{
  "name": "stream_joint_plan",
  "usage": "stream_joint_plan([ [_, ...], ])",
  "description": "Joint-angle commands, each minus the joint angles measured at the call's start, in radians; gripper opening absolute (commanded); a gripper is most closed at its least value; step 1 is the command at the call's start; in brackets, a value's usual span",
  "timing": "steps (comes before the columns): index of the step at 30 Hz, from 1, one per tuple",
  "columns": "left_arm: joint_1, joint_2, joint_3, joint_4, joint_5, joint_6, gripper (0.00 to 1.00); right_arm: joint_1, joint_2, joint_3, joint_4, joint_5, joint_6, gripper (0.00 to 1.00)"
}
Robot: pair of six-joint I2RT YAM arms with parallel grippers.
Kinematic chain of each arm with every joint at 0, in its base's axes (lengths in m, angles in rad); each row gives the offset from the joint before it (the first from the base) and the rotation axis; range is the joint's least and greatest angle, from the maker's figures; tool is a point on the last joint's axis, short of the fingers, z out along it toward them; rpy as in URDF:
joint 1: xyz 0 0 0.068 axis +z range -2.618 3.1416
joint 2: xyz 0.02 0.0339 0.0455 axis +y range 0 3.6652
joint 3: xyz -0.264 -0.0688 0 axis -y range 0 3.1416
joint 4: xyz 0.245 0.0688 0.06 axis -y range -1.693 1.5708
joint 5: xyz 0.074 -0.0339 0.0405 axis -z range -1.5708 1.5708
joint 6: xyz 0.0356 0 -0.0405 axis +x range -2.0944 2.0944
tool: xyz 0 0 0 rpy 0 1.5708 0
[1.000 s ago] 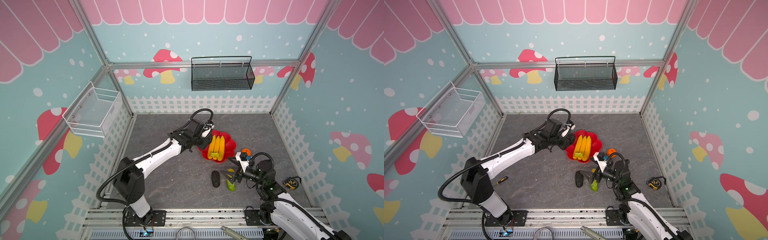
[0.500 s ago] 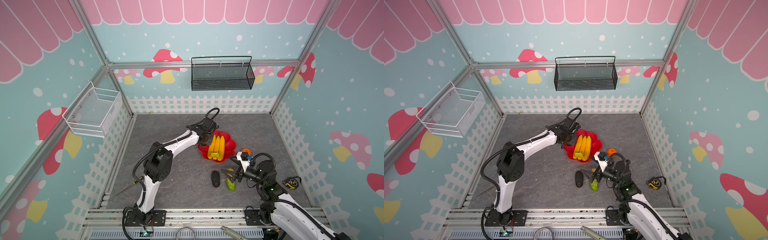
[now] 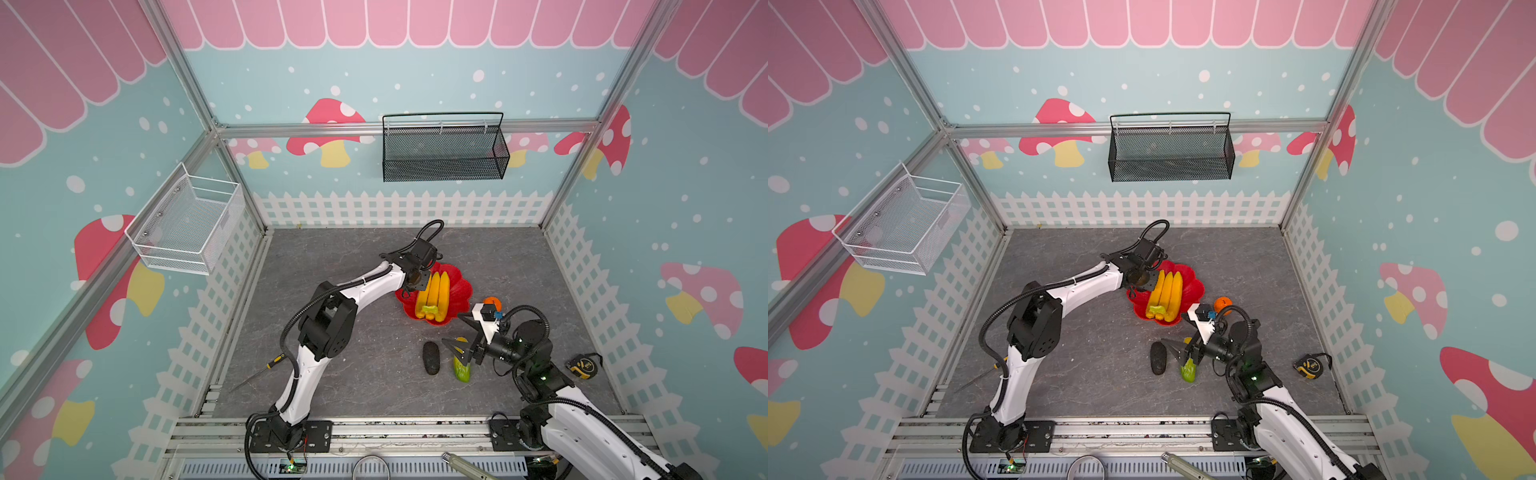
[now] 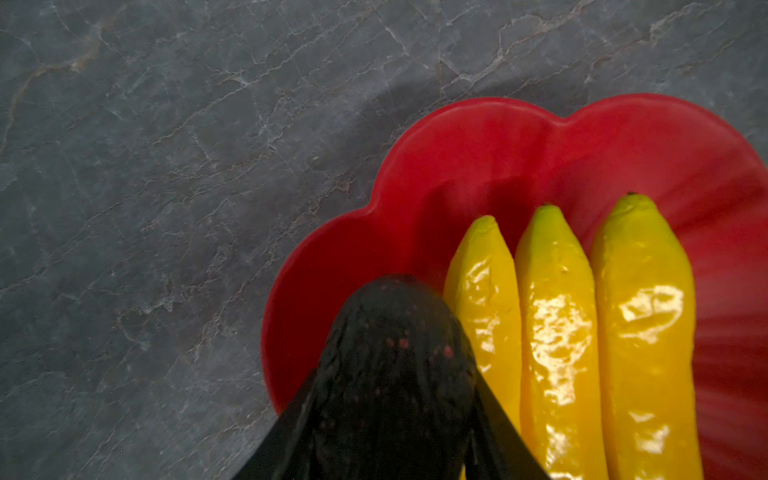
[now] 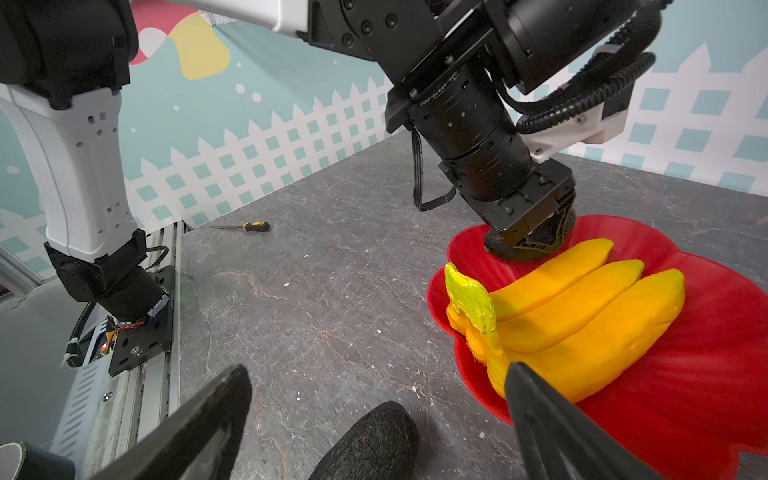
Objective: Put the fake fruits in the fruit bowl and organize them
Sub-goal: 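Carry the avocado into the bowl beside the bananas and release it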
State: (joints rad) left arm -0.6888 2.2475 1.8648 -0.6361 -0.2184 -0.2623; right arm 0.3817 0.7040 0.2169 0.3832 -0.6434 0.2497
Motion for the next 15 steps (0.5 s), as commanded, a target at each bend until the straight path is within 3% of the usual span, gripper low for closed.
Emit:
stream_joint_plan([
  [1, -0.007, 0.021, 0.049, 0.016, -0.028, -0.025, 0.47, 0.006, -0.001, 0.002, 0.005, 0.003, -0.02, 0.98],
  [15, -0.031, 0.004, 0.053, 0.042, -0.053, 0.032, 0.57, 0.006, 0.0, 0.003, 0.003, 0.005, -0.022, 0.98],
])
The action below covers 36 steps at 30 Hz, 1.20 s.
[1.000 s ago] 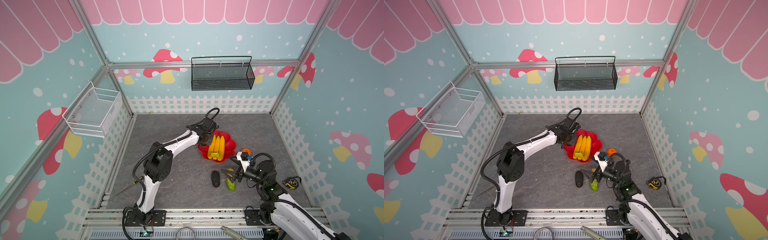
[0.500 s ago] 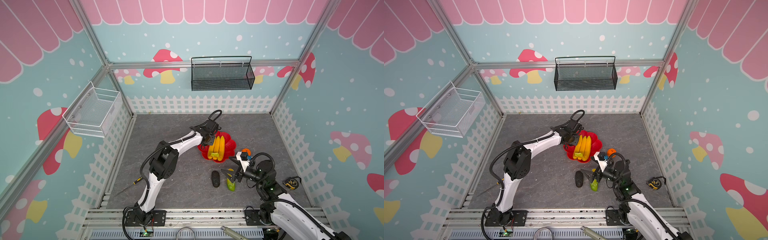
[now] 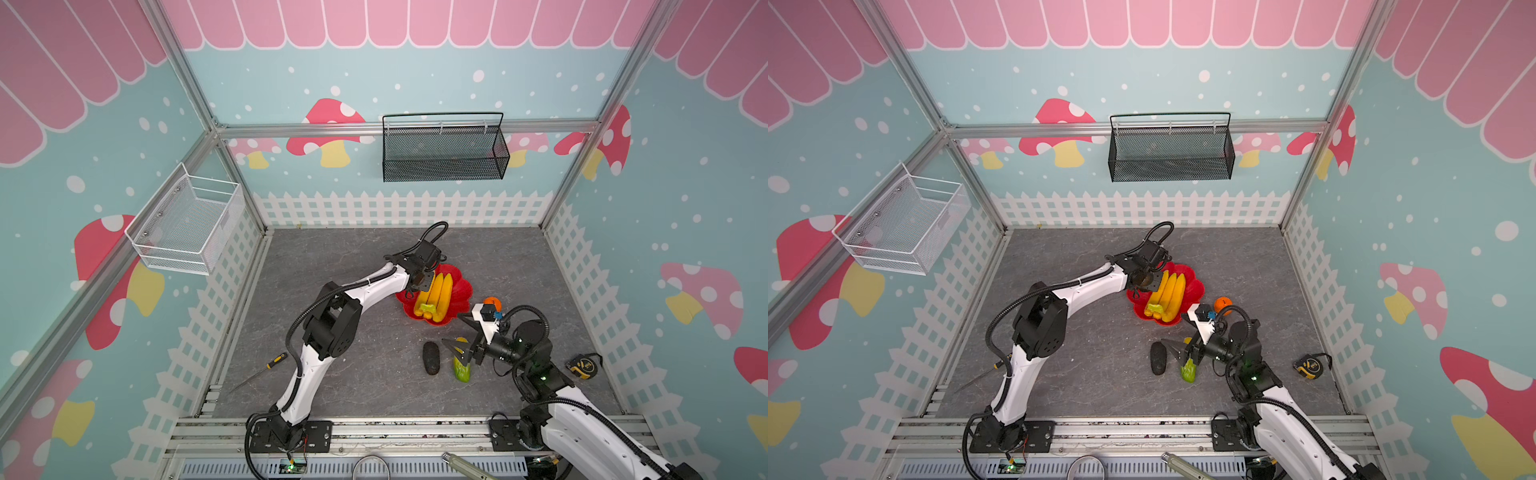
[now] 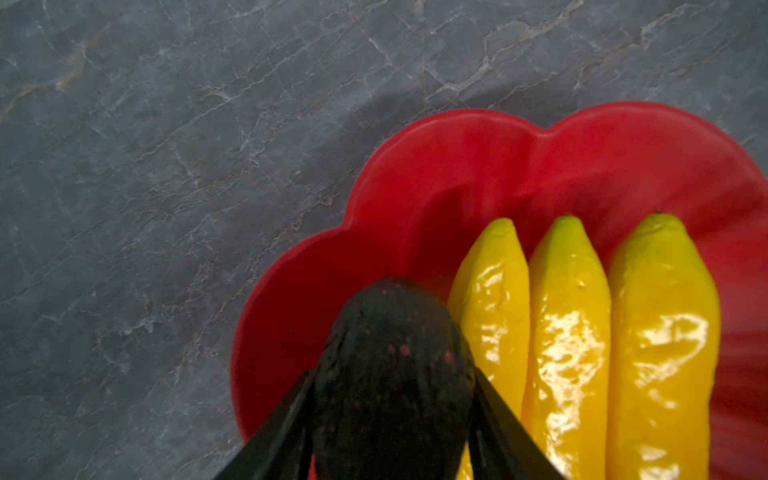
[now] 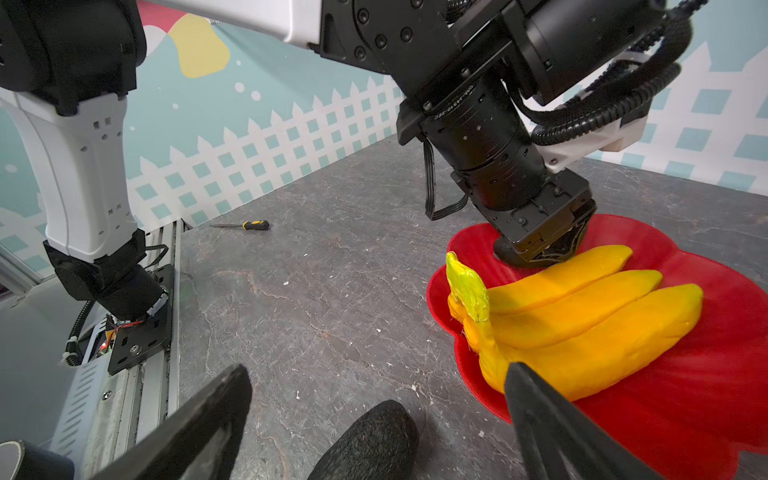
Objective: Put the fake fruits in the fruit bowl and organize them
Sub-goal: 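Carry the avocado into the bowl beside the bananas and release it, then move the left gripper back to the second dark avocado and grasp it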
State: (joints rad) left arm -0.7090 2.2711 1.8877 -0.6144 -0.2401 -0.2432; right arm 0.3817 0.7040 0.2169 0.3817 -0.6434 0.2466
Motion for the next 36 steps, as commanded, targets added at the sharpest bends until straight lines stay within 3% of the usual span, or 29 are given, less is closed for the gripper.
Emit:
stream_joint_plan([
  [1, -0.01, -0.028, 0.029, 0.02, -0.036, 0.013, 0.58, 0.006, 0.001, 0.003, 0.005, 0.005, -0.018, 0.98],
  [5, -0.01, -0.057, 0.02, 0.022, -0.052, 0.015, 0.65, 0.007, 0.0, 0.003, 0.005, 0.004, -0.018, 0.98],
  [9, -0.027, -0.137, -0.045, 0.049, -0.073, 0.028, 0.65, 0.006, -0.009, 0.002, 0.001, 0.014, -0.018, 0.98],
  [14, -0.074, -0.372, -0.313, 0.134, -0.19, -0.005, 0.65, 0.005, -0.029, 0.001, -0.015, 0.044, -0.017, 0.98],
  [18, -0.118, -0.587, -0.578, 0.14, -0.204, -0.155, 0.65, 0.005, -0.009, 0.007, -0.014, 0.001, -0.018, 0.98],
  [23, -0.237, -0.751, -0.839, 0.201, -0.105, -0.447, 0.65, 0.005, -0.017, 0.003, -0.023, -0.049, 0.014, 0.98],
  [25, -0.291, -0.765, -0.92, 0.309, -0.011, -0.552, 0.65, 0.007, -0.051, -0.016, -0.04, -0.066, 0.055, 0.99],
  [28, -0.354, -0.726, -0.951, 0.386, 0.031, -0.628, 0.65, 0.007, -0.106, -0.053, -0.129, -0.053, 0.119, 1.0],
  [36, -0.395, -0.582, -0.883, 0.438, 0.044, -0.666, 0.66, 0.007, -0.231, -0.103, -0.271, -0.042, 0.234, 0.96],
])
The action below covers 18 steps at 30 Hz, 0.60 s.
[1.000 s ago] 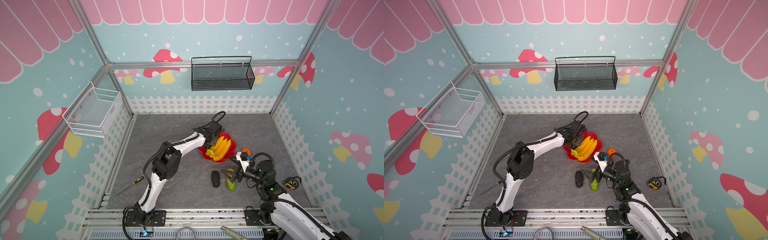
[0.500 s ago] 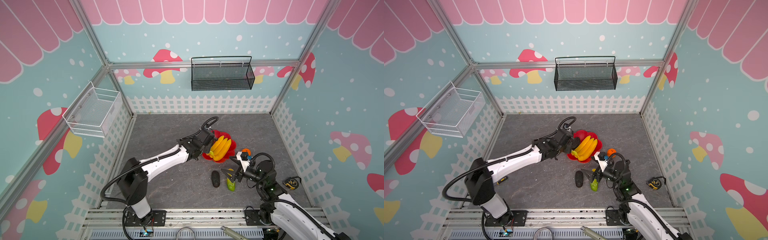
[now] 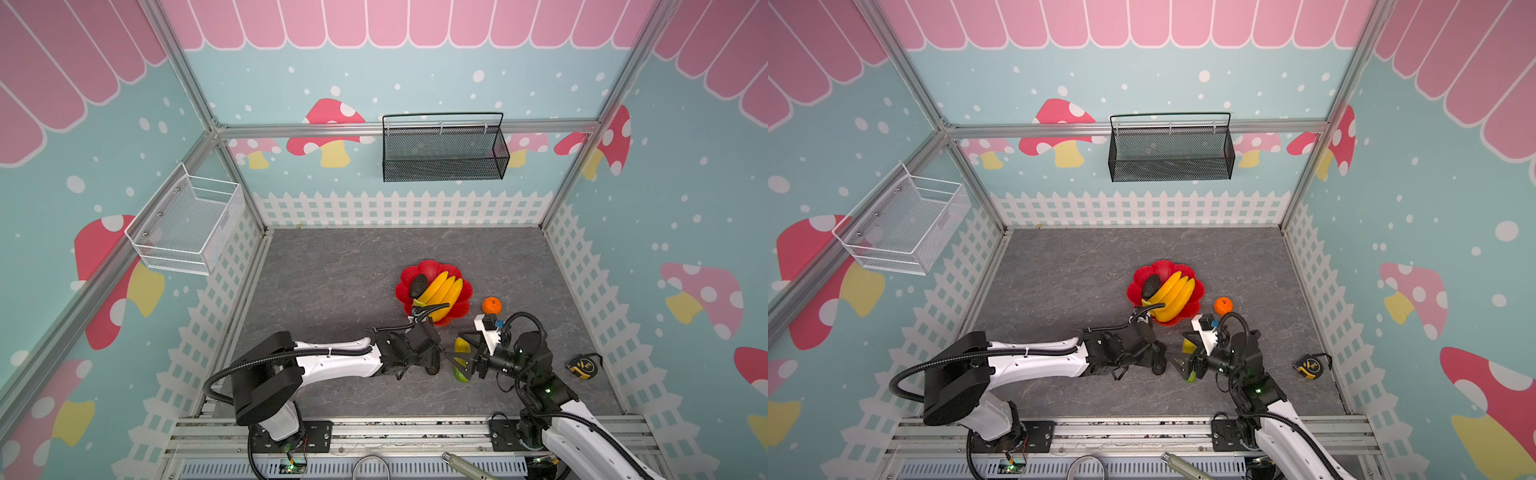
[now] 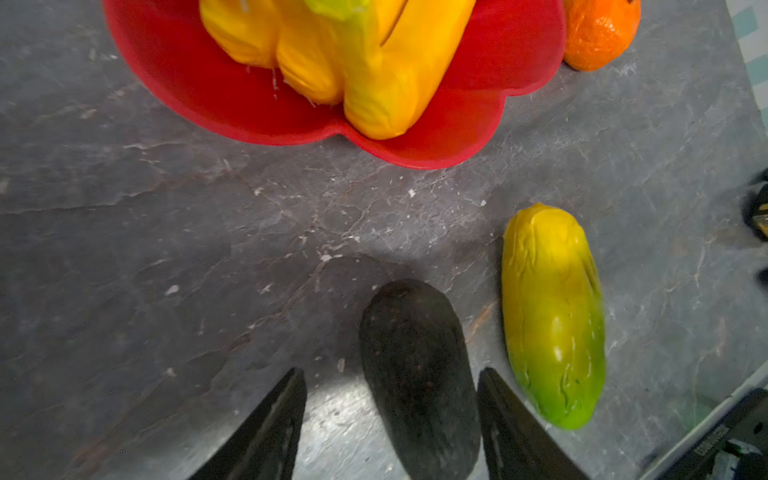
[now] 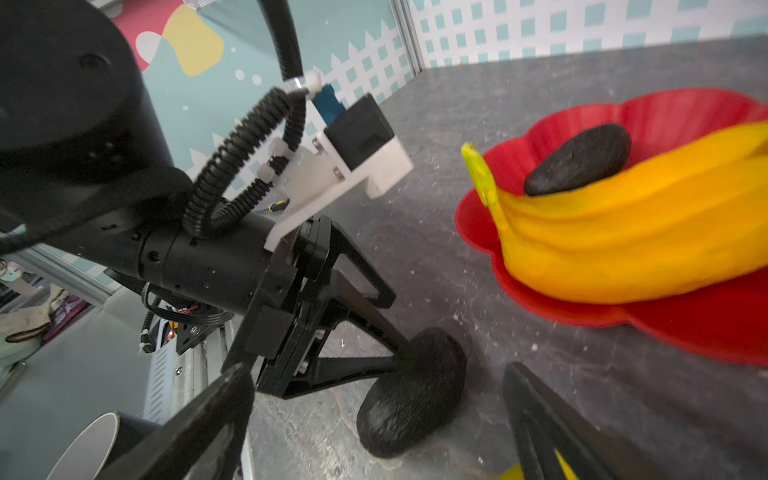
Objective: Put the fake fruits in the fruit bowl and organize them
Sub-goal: 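Move the left gripper back to the second dark avocado and grasp it, then release the second avocado in the bowl while the right gripper grasps the papaya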
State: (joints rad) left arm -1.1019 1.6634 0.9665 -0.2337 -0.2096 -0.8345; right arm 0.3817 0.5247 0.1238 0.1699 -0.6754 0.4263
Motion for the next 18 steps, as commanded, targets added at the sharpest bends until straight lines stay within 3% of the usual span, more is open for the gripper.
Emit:
stream_joint_plan([
  [1, -0.004, 0.037, 0.044, 0.056, 0.013, -0.083, 0.66, 0.008, -0.082, -0.015, -0.069, -0.005, 0.064, 0.97],
  [11, -0.027, 0.119, 0.092, -0.026, -0.01, -0.074, 0.65, 0.008, -0.167, -0.039, -0.092, -0.001, 0.09, 0.98],
  [15, -0.035, 0.138, 0.091, -0.035, -0.004, -0.092, 0.59, 0.007, -0.158, -0.039, -0.09, 0.001, 0.091, 0.98],
  [18, -0.035, 0.111, 0.066, -0.033, -0.032, -0.109, 0.5, 0.008, -0.157, -0.039, -0.09, 0.004, 0.09, 0.98],
])
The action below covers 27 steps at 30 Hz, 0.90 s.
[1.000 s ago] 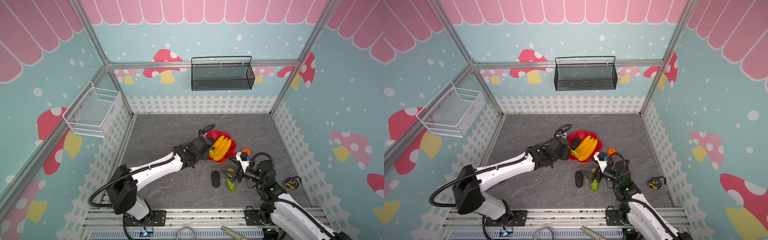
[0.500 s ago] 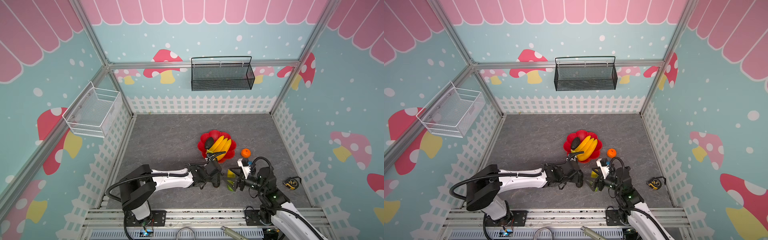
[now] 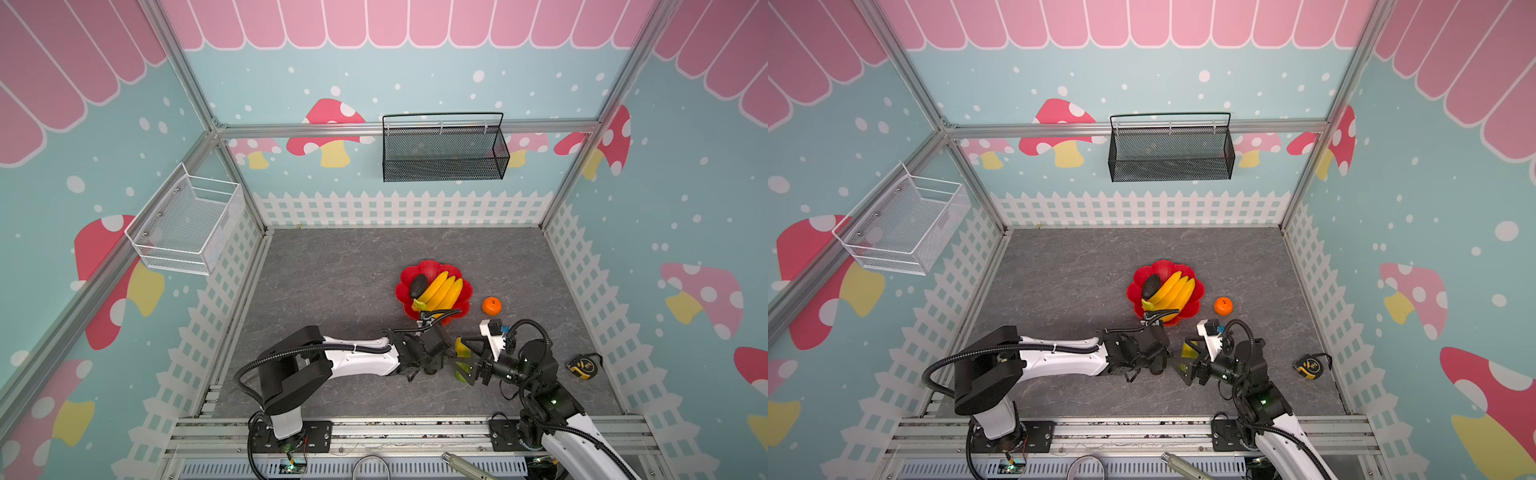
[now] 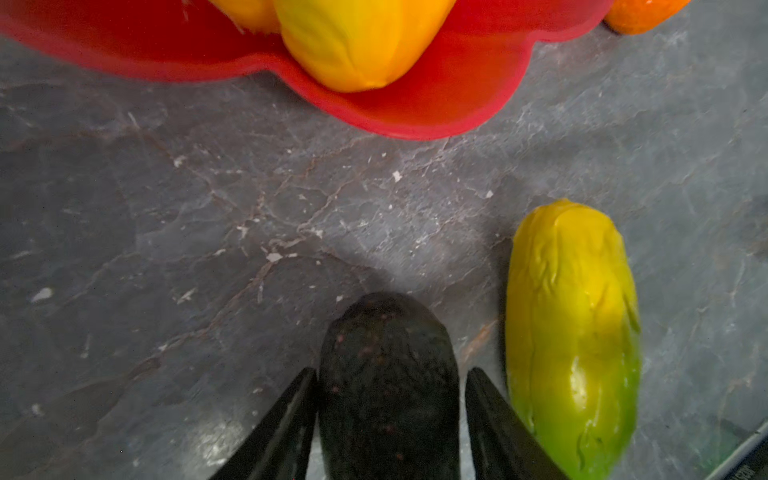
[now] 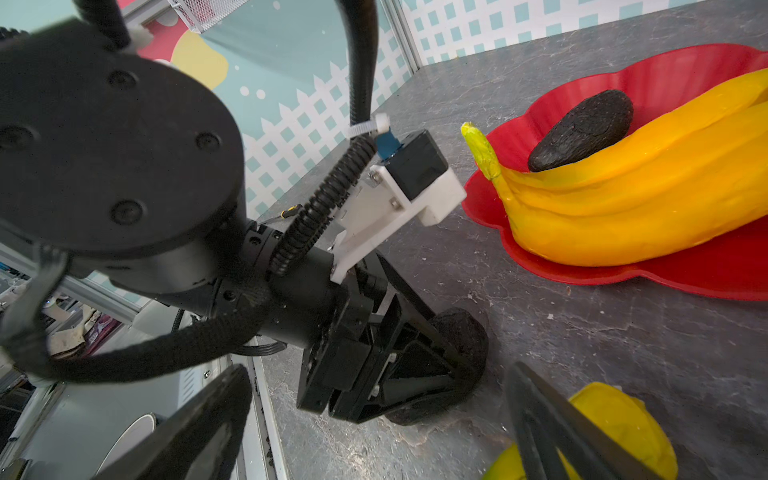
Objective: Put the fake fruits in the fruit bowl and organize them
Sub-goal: 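Release the second avocado in the bowl while the right gripper grasps the papaya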
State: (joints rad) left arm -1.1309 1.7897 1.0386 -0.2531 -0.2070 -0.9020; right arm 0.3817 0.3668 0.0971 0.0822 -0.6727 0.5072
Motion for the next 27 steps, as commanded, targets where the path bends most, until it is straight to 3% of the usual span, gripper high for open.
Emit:
stream_joint_plan([
  [1, -0.006, -0.032, -0.016, -0.014, -0.047, -0.04, 0.48, 0.007, 0.003, -0.012, -0.001, 0.003, 0.009, 0.98],
  [6, 0.015, -0.116, -0.066, -0.029, -0.06, -0.015, 0.4, 0.008, 0.035, -0.039, 0.014, -0.001, 0.007, 0.98],
  [11, 0.066, -0.286, -0.118, -0.045, -0.035, 0.072, 0.37, 0.008, 0.091, -0.042, 0.05, -0.017, 0.004, 0.98],
  [17, 0.205, -0.43, -0.072, -0.148, -0.031, 0.234, 0.37, 0.008, 0.216, -0.002, 0.094, -0.014, -0.027, 0.98],
  [22, 0.358, -0.372, 0.026, -0.119, -0.003, 0.383, 0.37, 0.008, 0.343, 0.069, 0.134, -0.005, -0.062, 0.98],
  [27, 0.472, -0.189, 0.187, -0.091, 0.079, 0.488, 0.37, 0.007, 0.403, 0.112, 0.194, -0.016, -0.048, 0.99],
])
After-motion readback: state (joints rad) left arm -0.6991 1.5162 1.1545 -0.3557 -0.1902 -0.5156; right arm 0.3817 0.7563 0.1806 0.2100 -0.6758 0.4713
